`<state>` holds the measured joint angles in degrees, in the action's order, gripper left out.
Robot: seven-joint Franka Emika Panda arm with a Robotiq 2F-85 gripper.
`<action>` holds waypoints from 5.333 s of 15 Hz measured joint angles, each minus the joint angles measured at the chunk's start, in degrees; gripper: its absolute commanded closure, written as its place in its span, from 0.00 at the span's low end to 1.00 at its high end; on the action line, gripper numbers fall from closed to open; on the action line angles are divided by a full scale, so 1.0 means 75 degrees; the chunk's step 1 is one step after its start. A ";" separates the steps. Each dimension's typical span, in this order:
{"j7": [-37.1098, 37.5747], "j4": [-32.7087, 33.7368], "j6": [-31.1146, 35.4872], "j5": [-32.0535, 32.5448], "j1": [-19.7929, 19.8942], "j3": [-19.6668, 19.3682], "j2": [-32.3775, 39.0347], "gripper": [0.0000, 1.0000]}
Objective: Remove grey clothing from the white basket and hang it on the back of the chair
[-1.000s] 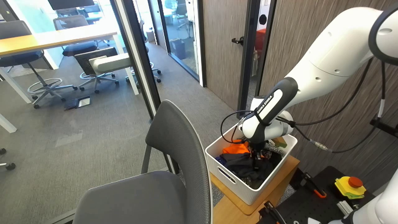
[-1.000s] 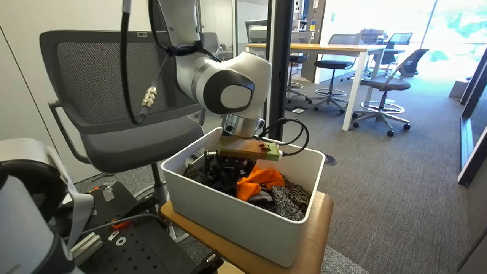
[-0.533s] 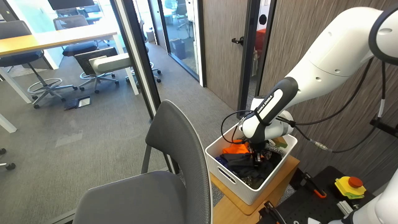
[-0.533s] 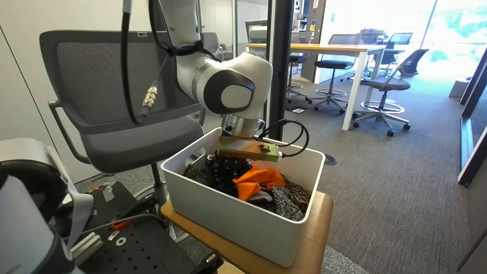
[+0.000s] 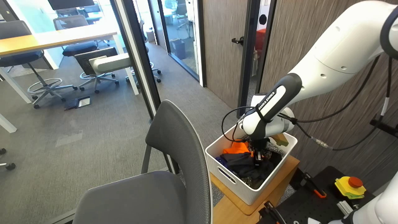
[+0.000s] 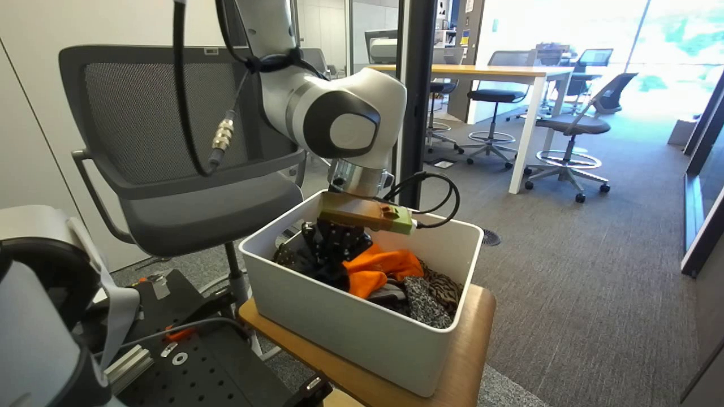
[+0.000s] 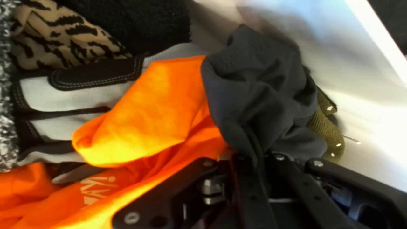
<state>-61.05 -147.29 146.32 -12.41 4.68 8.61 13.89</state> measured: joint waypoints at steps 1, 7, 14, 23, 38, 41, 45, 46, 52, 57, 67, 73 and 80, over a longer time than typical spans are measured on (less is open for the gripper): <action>0.0101 -0.0024 -0.0160 0.0000 -0.0001 -0.0001 -0.0206 0.91; 0.0978 -0.0252 -0.1440 0.0021 -0.0319 -0.0060 -0.2432 0.91; 0.2959 -0.0075 -0.3518 0.0694 -0.1393 -0.0072 -0.5160 0.90; 0.5212 0.1834 -0.5778 0.1121 -0.2803 0.0567 -0.6351 0.89; 0.7045 0.6410 -0.7252 0.2904 -0.3830 0.3405 -0.2106 0.89; 0.7033 0.6984 -0.7601 0.3403 -0.4180 0.3470 -0.1070 0.89; 0.6850 0.7599 -0.7986 0.3724 -0.4521 0.3334 0.0083 0.89; 0.6748 0.7729 -0.8063 0.3733 -0.4581 0.3256 0.0302 0.89; 0.6116 0.8371 -0.8206 0.3733 -0.4798 0.2763 0.1019 0.89; 0.5803 0.8709 -0.8216 0.3730 -0.4825 0.2568 0.1065 0.89; 0.5311 0.9241 -0.8323 0.3670 -0.4782 0.2303 0.1042 0.64; 0.5131 0.9541 -0.8706 0.3613 -0.4716 0.2228 0.1021 0.19; 0.4957 0.9843 -0.9077 0.3500 -0.4517 0.2205 0.0869 0.00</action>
<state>-23.87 -73.47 78.25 13.84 -29.20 25.15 20.40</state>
